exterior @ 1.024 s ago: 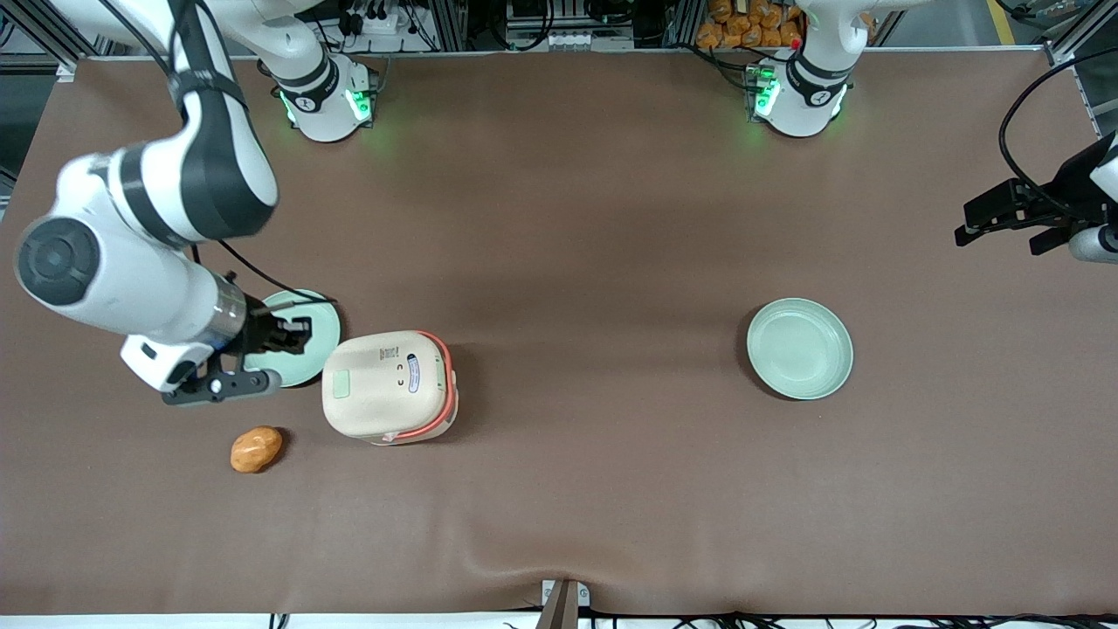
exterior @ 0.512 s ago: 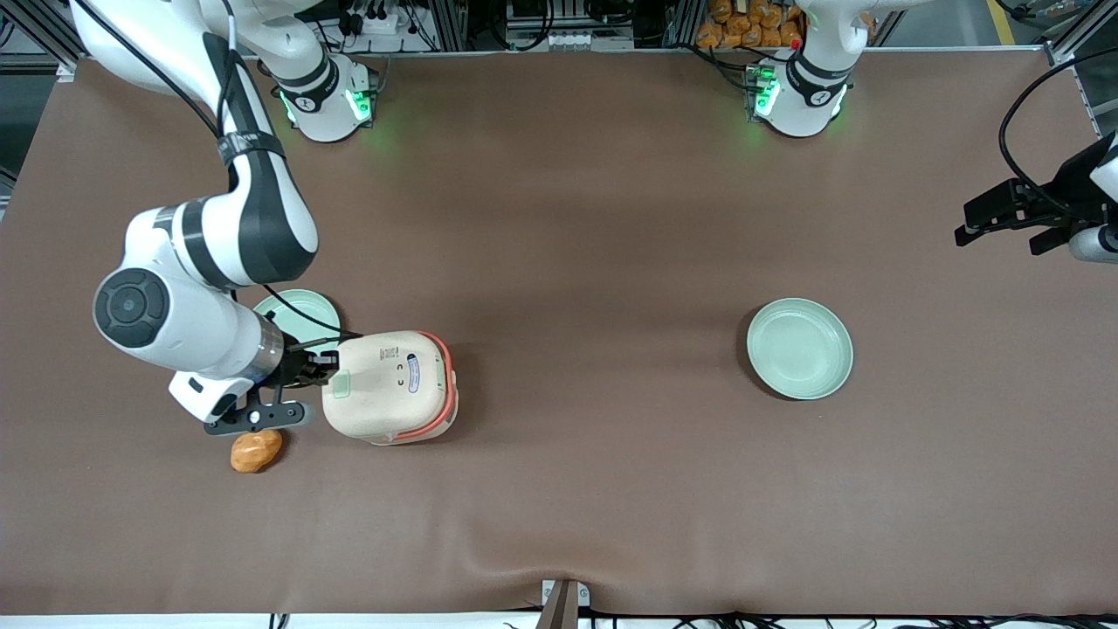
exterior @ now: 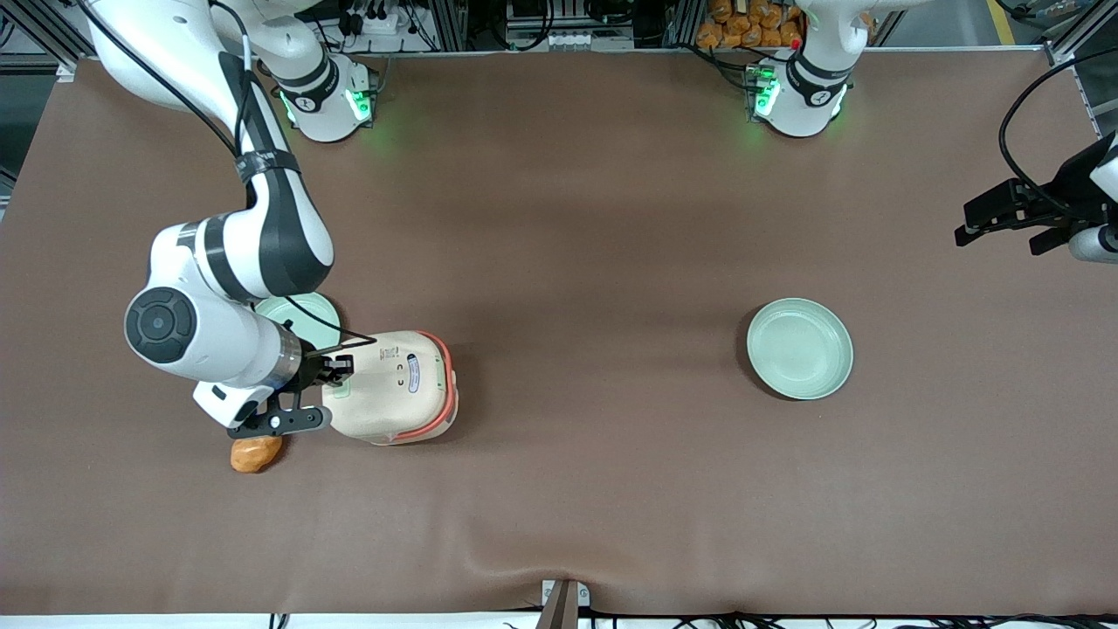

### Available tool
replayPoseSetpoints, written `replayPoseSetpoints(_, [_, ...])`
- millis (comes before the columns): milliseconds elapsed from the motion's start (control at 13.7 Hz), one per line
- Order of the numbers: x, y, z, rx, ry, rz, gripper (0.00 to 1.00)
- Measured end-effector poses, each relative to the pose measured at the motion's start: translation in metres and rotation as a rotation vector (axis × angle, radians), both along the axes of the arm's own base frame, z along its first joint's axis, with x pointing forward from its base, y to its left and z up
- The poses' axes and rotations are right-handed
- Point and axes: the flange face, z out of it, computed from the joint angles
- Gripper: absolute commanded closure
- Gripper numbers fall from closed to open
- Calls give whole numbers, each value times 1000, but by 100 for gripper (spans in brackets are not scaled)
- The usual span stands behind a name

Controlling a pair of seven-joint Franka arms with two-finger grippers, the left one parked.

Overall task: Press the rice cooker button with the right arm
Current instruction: 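Press down on the green lid button with the right gripper fingertips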

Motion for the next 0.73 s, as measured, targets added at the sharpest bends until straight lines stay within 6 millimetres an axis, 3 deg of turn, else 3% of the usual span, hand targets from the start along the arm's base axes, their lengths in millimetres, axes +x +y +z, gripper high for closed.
replayPoseSetpoints(732, [2, 2, -12, 1, 8, -1, 100])
